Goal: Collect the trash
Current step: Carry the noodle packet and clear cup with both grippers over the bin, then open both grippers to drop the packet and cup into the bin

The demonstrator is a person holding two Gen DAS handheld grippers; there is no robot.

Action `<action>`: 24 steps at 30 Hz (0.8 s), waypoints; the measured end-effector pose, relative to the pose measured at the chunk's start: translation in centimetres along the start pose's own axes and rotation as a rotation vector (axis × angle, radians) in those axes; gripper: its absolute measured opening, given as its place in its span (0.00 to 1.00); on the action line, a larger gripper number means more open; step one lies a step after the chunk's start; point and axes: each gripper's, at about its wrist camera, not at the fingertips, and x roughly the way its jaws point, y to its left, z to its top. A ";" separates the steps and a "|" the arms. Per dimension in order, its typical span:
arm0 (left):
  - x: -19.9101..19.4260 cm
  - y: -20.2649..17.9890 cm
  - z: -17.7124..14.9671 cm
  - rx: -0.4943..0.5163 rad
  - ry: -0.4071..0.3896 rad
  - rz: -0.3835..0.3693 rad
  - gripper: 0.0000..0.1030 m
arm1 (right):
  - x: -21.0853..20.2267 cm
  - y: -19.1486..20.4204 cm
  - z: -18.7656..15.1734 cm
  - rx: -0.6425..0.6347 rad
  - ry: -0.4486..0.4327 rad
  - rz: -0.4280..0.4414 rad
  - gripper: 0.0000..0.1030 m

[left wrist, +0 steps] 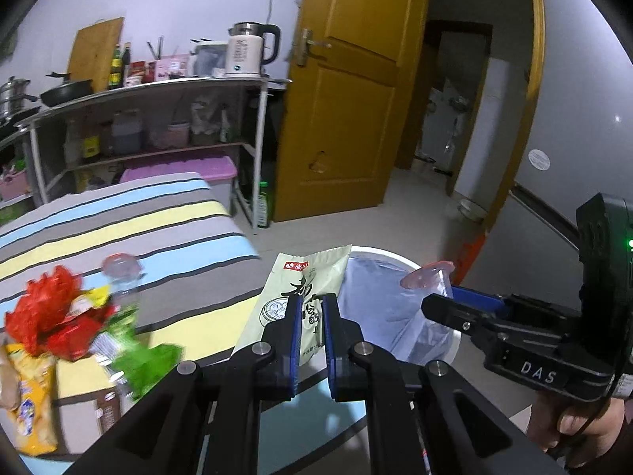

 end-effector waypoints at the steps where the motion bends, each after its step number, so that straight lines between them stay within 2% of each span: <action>1: 0.6 -0.3 0.2 0.002 0.007 -0.010 0.10 | 0.0 -0.3 0.0 0.003 0.002 -0.004 0.34; 10: 4.2 -1.8 0.8 0.008 0.049 -0.072 0.10 | 1.1 -2.9 0.0 0.040 0.026 -0.049 0.34; 19: 7.1 -1.9 0.9 0.001 0.083 -0.103 0.11 | 3.0 -4.6 0.2 0.051 0.078 -0.092 0.34; 22: 7.6 -1.6 1.0 -0.005 0.089 -0.109 0.12 | 3.4 -4.6 0.0 0.046 0.089 -0.100 0.41; 24: 7.8 -1.5 0.9 -0.010 0.091 -0.112 0.14 | 3.6 -4.7 -0.1 0.045 0.089 -0.106 0.42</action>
